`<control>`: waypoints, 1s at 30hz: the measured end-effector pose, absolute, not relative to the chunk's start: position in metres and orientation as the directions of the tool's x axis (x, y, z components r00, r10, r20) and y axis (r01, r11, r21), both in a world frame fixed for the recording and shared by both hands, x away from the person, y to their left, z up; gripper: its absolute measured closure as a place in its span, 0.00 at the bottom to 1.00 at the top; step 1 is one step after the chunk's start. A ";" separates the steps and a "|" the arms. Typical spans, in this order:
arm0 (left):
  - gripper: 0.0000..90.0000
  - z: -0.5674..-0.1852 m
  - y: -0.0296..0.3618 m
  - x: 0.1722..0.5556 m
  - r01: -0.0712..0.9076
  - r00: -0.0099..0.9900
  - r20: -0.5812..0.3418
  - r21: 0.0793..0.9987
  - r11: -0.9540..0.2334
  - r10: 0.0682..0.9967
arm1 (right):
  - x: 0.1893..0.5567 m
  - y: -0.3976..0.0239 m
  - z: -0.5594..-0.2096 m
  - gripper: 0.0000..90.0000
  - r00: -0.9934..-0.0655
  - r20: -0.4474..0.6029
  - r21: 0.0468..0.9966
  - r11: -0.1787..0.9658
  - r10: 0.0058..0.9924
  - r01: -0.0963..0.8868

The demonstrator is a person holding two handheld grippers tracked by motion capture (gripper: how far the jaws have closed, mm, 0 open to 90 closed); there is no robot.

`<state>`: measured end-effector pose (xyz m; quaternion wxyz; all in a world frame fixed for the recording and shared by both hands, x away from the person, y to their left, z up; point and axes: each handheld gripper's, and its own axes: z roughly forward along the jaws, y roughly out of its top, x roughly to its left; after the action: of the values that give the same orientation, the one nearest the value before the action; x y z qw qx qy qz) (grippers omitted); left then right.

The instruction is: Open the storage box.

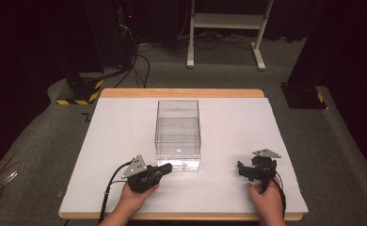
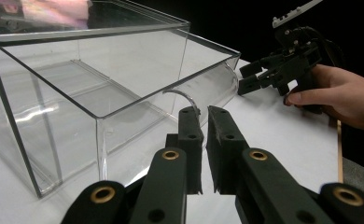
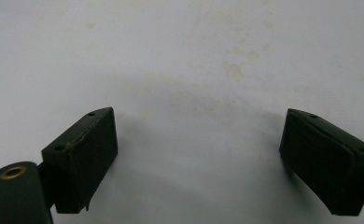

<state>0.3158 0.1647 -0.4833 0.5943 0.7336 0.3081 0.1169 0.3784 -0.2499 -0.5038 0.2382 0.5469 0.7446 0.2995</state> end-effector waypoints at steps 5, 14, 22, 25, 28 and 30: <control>0.94 -0.484 0.163 0.310 0.312 0.790 -0.192 0.944 -0.112 0.582 | 0.378 -0.250 -0.504 0.12 -0.288 -0.027 0.706 0.222 0.957 0.672; 0.94 -0.485 0.162 0.300 0.307 0.795 -0.187 0.945 -0.116 0.578 | 0.378 -0.250 -0.504 0.12 -0.289 -0.029 0.707 0.224 0.957 0.671; 0.94 -0.484 0.164 0.293 0.315 0.800 -0.194 0.941 -0.122 0.568 | 0.378 -0.250 -0.504 0.12 -0.289 -0.029 0.707 0.224 0.957 0.671; 0.94 -0.484 0.163 0.291 0.313 0.804 -0.193 0.942 -0.124 0.563 | 0.378 -0.250 -0.504 0.12 -0.290 -0.030 0.707 0.225 0.957 0.670; 0.94 -0.484 0.163 0.288 0.312 0.807 -0.193 0.942 -0.125 0.558 | 0.378 -0.250 -0.504 0.12 -0.289 -0.029 0.707 0.224 0.957 0.671; 0.94 -0.484 0.163 0.286 0.309 0.809 -0.188 0.942 -0.130 0.557 | 0.378 -0.250 -0.504 0.12 -0.290 -0.029 0.707 0.224 0.957 0.671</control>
<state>0.2858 0.1633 -0.4836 0.5919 0.7444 0.2909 0.1048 0.3784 -0.2499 -0.5038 0.2389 0.5461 0.7451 0.2993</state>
